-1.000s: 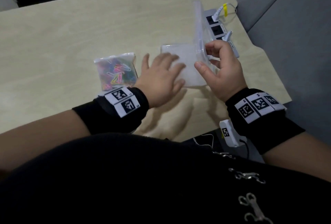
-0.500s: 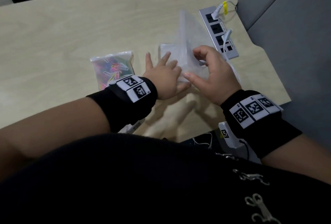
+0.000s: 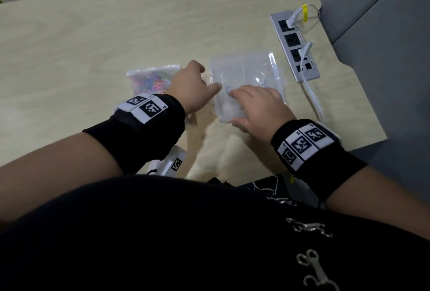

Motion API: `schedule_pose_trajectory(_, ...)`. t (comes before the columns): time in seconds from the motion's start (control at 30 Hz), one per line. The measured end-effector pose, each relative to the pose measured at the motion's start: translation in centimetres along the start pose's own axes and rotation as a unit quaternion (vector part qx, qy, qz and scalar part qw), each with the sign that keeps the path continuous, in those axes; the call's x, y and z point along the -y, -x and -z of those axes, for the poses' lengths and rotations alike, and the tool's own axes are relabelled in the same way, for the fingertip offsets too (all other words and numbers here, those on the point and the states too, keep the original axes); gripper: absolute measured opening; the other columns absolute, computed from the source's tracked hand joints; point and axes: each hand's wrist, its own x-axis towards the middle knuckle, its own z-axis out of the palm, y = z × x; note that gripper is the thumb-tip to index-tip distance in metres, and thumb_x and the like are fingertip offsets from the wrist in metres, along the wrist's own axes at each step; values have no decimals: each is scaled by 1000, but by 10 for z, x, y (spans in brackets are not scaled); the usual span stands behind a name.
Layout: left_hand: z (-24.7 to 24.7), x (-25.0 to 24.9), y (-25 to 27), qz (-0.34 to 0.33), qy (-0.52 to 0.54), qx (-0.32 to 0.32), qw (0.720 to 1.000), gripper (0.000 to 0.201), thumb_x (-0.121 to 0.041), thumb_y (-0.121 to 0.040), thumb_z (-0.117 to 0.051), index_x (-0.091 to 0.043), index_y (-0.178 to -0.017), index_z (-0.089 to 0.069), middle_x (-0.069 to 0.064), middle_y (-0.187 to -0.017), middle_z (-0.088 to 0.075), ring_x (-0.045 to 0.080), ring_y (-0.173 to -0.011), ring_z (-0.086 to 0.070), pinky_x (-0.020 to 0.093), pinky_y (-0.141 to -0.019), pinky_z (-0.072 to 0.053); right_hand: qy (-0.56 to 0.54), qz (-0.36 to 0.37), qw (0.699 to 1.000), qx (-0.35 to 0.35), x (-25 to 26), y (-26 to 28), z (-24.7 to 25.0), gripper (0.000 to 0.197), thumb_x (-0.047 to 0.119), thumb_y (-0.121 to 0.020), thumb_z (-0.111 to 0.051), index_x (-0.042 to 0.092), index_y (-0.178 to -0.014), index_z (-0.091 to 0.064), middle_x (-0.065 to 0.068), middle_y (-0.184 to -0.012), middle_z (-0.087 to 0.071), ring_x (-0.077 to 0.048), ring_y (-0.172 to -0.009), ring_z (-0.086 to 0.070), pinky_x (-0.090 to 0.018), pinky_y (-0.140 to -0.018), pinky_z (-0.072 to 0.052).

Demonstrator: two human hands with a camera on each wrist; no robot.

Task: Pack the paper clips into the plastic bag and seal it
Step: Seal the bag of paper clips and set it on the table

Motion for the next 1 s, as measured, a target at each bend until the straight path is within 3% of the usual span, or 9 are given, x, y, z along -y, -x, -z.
schedule_pose_trajectory(0.17, 1, -4, 2, 13, -21, 14, 1000, 54, -34, -81, -74, -10, -121, -47, 9, -103, -71, 30, -91, -71, 40, -79, -57, 25, -20, 999, 44, 2, -1, 7, 64, 42, -86, -60, 28, -142, -33, 4, -146, -37, -22, -140, -29, -58, -116, -15)
schedule_pose_trajectory(0.27, 3, -8, 5, 40, 35, 44, 998, 24, -25, -84, -73, -13, -88, -52, 12, -82, -73, 30, -80, -75, 44, -75, -61, -4, -57, 997, 60, -4, 0, 12, 59, 47, -87, -55, 41, -140, -31, 5, -158, -14, -27, -148, 0, -62, -116, -1)
schedule_pose_trajectory(0.33, 4, -10, 5, 43, 50, 58, 996, 27, -21, -84, -73, -13, -72, -50, 13, -79, -73, 33, -81, -75, 49, -79, -61, -39, -89, 994, 46, -8, -2, 13, 53, 55, -87, -48, 42, -137, -37, 5, -161, -3, -26, -149, 7, -59, -117, 3)
schedule_pose_trajectory(0.4, 5, -11, 3, 46, 52, 68, 995, 26, -21, -83, -74, -10, -72, -53, 14, -81, -73, 33, -82, -75, 50, -80, -61, -57, -151, 987, -17, -12, -7, 12, 54, 52, -88, -49, 32, -137, -40, 1, -161, -2, -26, -149, 4, -55, -118, -1)
schedule_pose_trajectory(0.47, 7, -12, 1, 53, 53, 74, 994, 26, -22, -82, -75, -9, -74, -54, 15, -84, -73, 33, -83, -75, 50, -80, -61, -90, -230, 967, -64, -19, -12, 8, 62, 43, -91, -52, 22, -145, -29, -4, -162, -1, -26, -149, -2, -49, -120, -9)
schedule_pose_trajectory(0.63, 8, -13, -3, 65, 60, 78, 993, 29, -19, -80, -79, -10, -71, -53, 8, -71, -67, 33, -85, -75, 49, -80, -61, -206, -329, 920, -51, -26, -19, 11, 79, 33, -94, -53, 12, -152, -4, -5, -161, -9, -27, -144, -25, -40, -111, -29)
schedule_pose_trajectory(0.8, 5, -16, -6, 55, 27, 60, 996, 24, -16, -82, -72, -9, -65, -57, 8, -67, -72, 29, -75, -76, 44, -77, -62, -137, -352, 923, -76, -25, -32, 17, 52, 28, -95, -50, 7, -138, -32, -14, -137, -47, -35, -119, -51, -39, -82, -44)
schedule_pose_trajectory(0.87, 3, -15, -7, 48, 3, 52, 997, 24, -16, -83, -66, -9, -61, -59, 8, -67, -74, 28, -71, -75, 41, -76, -63, -94, -345, 931, -77, -23, -35, 15, 42, 24, -96, -48, 4, -132, -38, -15, -131, -52, -35, -113, -55, -36, -73, -39)
schedule_pose_trajectory(1.0, -2, -20, -10, 22, -89, 30, 995, 22, -8, -75, -57, -10, -55, -65, 7, -65, -74, 26, -66, -73, 37, -75, -61, -41, -351, 933, -67, -22, -40, 11, 42, 18, -97, -46, 3, -135, -35, -15, -136, -49, -33, -112, -57, -35, -70, -39)
